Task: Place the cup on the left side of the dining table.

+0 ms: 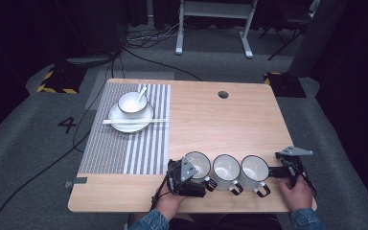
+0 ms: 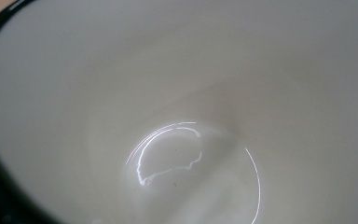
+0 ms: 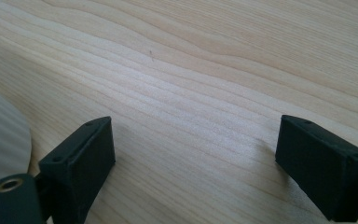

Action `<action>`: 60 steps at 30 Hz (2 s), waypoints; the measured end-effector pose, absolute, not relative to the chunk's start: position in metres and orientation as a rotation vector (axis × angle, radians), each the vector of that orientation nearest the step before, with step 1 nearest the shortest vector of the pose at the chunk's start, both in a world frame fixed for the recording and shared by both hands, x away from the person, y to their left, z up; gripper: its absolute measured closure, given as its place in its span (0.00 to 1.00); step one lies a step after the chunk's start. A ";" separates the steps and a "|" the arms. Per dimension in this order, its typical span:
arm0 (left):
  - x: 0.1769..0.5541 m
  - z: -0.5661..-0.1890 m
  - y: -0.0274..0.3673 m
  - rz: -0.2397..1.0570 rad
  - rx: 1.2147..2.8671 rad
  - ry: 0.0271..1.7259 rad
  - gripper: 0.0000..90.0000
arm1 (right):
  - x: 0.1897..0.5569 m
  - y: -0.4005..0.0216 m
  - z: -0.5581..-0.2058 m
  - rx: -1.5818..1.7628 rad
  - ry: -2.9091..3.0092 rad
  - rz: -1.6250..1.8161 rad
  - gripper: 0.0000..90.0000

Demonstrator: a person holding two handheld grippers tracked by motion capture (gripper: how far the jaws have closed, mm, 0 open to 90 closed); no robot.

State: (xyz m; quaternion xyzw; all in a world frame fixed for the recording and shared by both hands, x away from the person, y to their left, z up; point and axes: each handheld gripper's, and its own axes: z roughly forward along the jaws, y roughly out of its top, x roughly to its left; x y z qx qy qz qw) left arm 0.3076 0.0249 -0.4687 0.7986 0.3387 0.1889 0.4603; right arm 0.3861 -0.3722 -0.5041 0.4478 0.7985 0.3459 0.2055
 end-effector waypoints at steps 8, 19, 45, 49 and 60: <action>0.308 -0.443 0.025 0.503 1.976 0.862 0.04 | 0.387 -0.373 -0.504 1.243 2.229 0.962 0.13; 0.319 -0.426 0.034 0.519 1.940 0.917 0.04 | 0.387 -0.372 -0.504 1.244 2.227 0.962 0.13; 0.339 -0.385 0.099 0.695 1.824 1.053 0.03 | 0.390 -0.373 -0.504 1.237 2.240 0.963 0.11; 0.342 -0.381 0.115 0.713 1.804 1.093 0.03 | 0.390 -0.373 -0.504 1.235 2.240 0.963 0.11; 0.354 -0.383 0.162 0.831 1.734 1.260 0.03 | 0.390 -0.373 -0.504 1.236 2.240 0.963 0.10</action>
